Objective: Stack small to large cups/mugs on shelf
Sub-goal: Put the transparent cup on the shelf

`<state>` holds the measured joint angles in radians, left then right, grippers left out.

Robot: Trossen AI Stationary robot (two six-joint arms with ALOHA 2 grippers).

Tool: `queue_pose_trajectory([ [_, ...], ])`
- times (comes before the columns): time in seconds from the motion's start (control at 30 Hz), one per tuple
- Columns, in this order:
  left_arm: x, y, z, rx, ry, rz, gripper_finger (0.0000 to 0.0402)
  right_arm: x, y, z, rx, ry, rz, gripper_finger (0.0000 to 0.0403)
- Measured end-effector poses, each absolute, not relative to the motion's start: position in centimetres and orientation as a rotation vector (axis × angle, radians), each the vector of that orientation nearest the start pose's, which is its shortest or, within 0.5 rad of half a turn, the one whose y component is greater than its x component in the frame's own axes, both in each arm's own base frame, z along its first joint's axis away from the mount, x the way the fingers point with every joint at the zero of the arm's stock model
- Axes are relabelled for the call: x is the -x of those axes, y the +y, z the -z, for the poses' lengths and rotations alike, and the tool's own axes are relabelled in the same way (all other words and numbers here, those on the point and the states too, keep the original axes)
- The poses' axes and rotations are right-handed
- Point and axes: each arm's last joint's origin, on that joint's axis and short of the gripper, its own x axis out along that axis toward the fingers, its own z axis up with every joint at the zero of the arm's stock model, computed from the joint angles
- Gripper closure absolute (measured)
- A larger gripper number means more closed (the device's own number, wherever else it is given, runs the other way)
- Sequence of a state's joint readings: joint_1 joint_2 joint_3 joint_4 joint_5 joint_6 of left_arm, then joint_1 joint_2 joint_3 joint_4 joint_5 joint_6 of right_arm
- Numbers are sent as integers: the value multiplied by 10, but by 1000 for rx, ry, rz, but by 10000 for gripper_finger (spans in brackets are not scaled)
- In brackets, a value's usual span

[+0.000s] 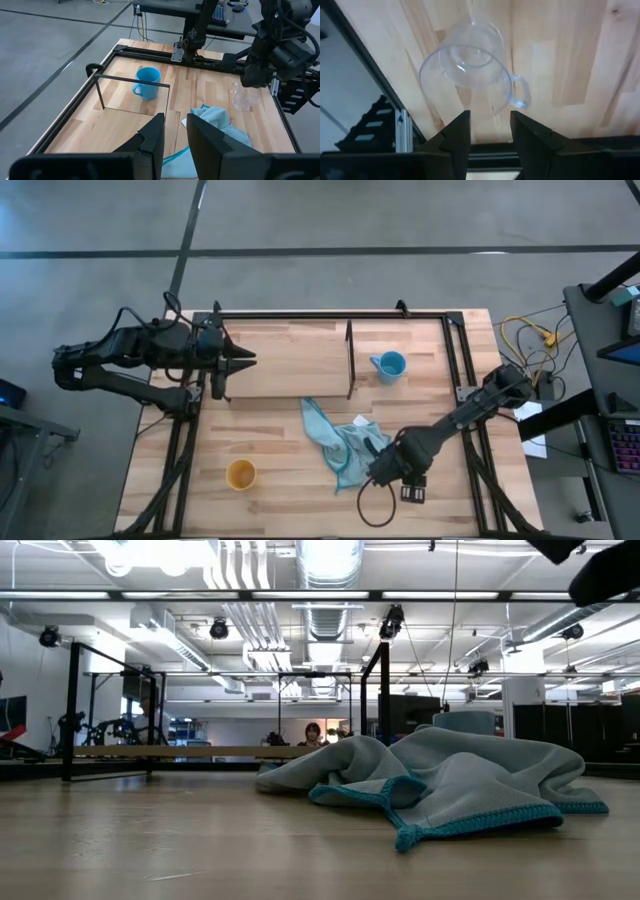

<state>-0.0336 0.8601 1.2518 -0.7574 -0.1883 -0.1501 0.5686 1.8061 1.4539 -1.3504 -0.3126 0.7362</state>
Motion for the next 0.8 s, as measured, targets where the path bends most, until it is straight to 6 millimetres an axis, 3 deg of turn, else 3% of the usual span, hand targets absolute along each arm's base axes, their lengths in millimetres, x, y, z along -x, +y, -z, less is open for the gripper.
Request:
queue_pose_trajectory([
  [0.23, -144, 1, -417, 107, 361, -180, 333, -266, 177, -231, -224, 1773, 114, 281],
  [0.8, -145, 1, -417, 107, 363, -179, 333, -261, 175, -209, -243, 1782, 156, 280],
])
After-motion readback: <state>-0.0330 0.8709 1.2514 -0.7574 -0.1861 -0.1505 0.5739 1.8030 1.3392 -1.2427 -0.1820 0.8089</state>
